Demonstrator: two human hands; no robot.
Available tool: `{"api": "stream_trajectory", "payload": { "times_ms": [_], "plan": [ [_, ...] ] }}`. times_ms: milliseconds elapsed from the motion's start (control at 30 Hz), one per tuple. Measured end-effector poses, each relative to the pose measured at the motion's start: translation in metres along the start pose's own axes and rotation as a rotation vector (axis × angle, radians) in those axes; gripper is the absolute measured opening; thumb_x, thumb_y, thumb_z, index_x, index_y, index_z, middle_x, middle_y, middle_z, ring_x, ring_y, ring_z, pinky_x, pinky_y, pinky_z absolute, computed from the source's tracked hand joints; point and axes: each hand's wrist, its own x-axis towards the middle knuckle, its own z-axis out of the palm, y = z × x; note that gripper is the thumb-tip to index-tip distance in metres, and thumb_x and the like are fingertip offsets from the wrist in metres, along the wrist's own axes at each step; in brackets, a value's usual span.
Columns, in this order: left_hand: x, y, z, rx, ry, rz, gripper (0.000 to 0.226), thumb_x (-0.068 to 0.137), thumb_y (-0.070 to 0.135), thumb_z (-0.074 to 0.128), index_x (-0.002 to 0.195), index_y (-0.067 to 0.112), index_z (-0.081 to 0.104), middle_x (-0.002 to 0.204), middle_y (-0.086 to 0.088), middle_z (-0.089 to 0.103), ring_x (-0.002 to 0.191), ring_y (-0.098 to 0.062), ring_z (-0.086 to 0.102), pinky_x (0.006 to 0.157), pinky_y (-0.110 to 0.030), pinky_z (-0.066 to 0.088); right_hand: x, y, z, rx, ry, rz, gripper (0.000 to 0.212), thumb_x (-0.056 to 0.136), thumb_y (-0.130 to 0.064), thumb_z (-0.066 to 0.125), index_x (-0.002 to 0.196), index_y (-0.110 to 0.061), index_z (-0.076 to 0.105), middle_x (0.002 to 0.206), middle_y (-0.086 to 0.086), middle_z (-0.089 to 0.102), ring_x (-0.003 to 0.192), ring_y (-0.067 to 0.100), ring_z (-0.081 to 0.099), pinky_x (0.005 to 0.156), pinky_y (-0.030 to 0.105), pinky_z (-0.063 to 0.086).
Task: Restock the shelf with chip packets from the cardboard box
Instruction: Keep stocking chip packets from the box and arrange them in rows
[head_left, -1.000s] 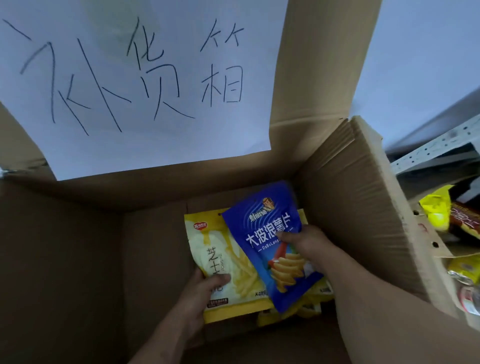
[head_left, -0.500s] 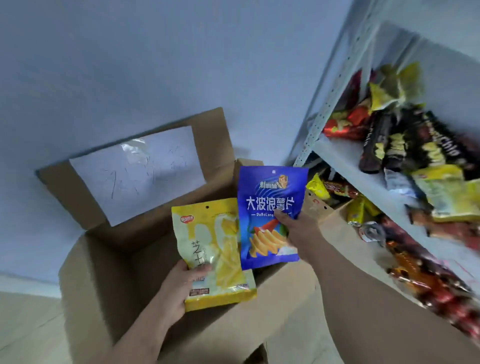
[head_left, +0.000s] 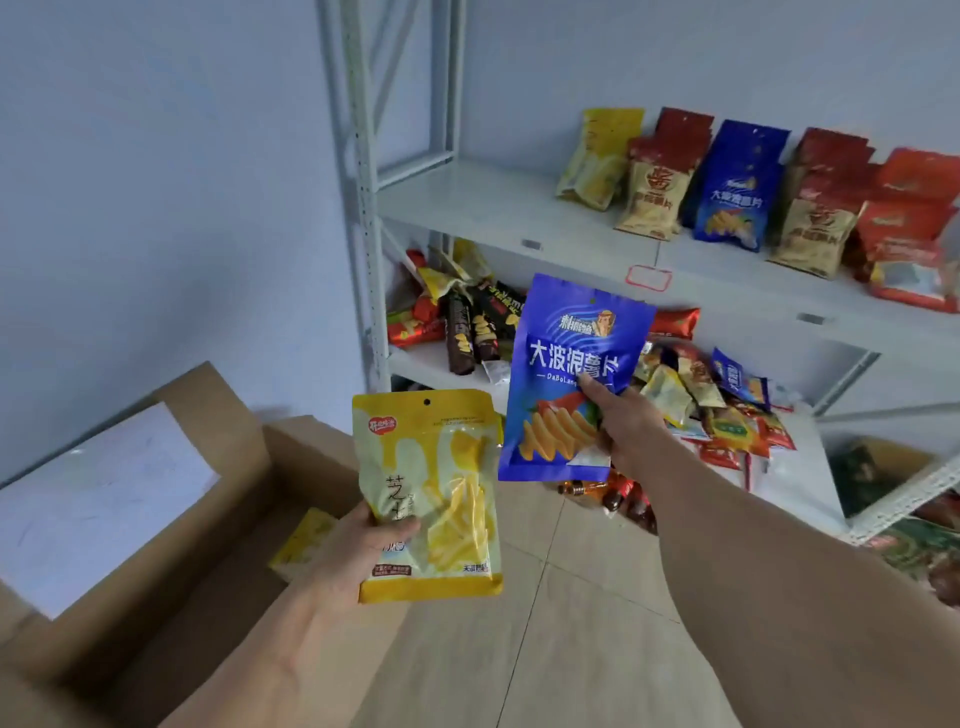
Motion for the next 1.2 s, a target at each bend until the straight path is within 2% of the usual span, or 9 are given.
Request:
{"api": "stream_trajectory", "payload": {
  "times_ms": [233,400,533,633,767,867,1000,1133,1200],
  "plan": [
    [0.037,0.029,0.144,0.056,-0.103,0.073,0.07,0.052,0.004,0.089,0.118,0.009,0.066,0.106,-0.023,0.076,0.095,-0.044,0.073,0.091,-0.063,0.054,0.007,-0.062,-0.153,0.063,0.115,-0.07,0.044,0.08,-0.043,0.081,0.11,-0.014,0.067,0.099,0.006,0.078,0.091,0.028,0.076,0.089,0.05,0.059],
    [0.058,0.039,0.25,0.044,-0.079,0.152,0.049,0.052,0.008,0.074,0.101,0.005,0.068,0.09,-0.024,0.076,0.077,-0.039,0.072,0.083,-0.061,0.057,0.036,-0.087,-0.236,0.077,0.143,-0.105,0.044,0.081,-0.044,0.08,0.109,-0.013,0.066,0.096,0.005,0.078,0.089,0.026,0.076,0.088,0.049,0.06],
    [0.08,0.049,0.303,0.015,-0.175,0.216,0.065,0.053,0.024,0.088,0.115,0.015,0.068,0.104,-0.013,0.078,0.092,-0.034,0.076,0.077,-0.046,0.061,0.07,-0.109,-0.28,0.085,0.157,-0.119,0.049,0.078,-0.049,0.081,0.11,-0.014,0.067,0.096,0.005,0.079,0.09,0.028,0.076,0.089,0.052,0.059],
    [0.105,0.06,0.33,-0.019,-0.253,0.212,0.096,0.034,0.042,0.101,0.12,0.017,0.067,0.111,-0.011,0.077,0.099,-0.033,0.075,0.074,-0.042,0.062,0.101,-0.122,-0.3,0.094,0.165,-0.129,0.044,0.081,-0.045,0.08,0.107,-0.013,0.067,0.095,0.005,0.079,0.09,0.028,0.076,0.09,0.051,0.059],
    [0.144,0.078,0.353,-0.031,-0.294,0.203,0.084,0.044,0.035,0.099,0.119,0.013,0.068,0.11,-0.016,0.077,0.095,-0.034,0.076,0.067,-0.041,0.063,0.147,-0.142,-0.309,0.099,0.193,-0.142,0.038,0.083,-0.041,0.08,0.104,-0.012,0.068,0.096,0.006,0.078,0.089,0.028,0.076,0.089,0.05,0.059],
    [0.196,0.103,0.373,-0.018,-0.283,0.222,0.092,0.038,0.039,0.101,0.12,0.013,0.07,0.111,-0.017,0.076,0.098,-0.037,0.075,0.077,-0.049,0.062,0.2,-0.162,-0.312,0.086,0.223,-0.16,0.033,0.084,-0.041,0.079,0.1,-0.014,0.068,0.095,0.005,0.078,0.088,0.026,0.076,0.086,0.045,0.061],
    [0.269,0.141,0.39,0.068,-0.289,0.198,0.053,0.07,0.03,0.089,0.118,0.016,0.072,0.112,-0.027,0.072,0.099,-0.058,0.067,0.08,-0.086,0.041,0.271,-0.194,-0.315,0.069,0.249,-0.163,0.038,0.081,-0.045,0.08,0.102,-0.015,0.07,0.094,0.004,0.078,0.086,0.026,0.076,0.086,0.046,0.06],
    [0.325,0.184,0.411,0.069,-0.323,0.247,0.078,0.046,0.041,0.099,0.116,0.014,0.075,0.119,-0.02,0.073,0.11,-0.042,0.069,0.104,-0.067,0.044,0.334,-0.229,-0.317,0.057,0.259,-0.157,0.045,0.08,-0.047,0.08,0.109,-0.013,0.069,0.095,0.004,0.079,0.088,0.027,0.076,0.088,0.051,0.059],
    [0.352,0.202,0.422,0.074,-0.356,0.255,0.087,0.045,0.041,0.099,0.122,0.013,0.072,0.12,-0.018,0.073,0.111,-0.04,0.07,0.105,-0.063,0.046,0.362,-0.242,-0.317,0.057,0.281,-0.15,0.049,0.079,-0.049,0.081,0.11,-0.014,0.067,0.096,0.003,0.078,0.087,0.025,0.076,0.087,0.049,0.06]
  ]
}}
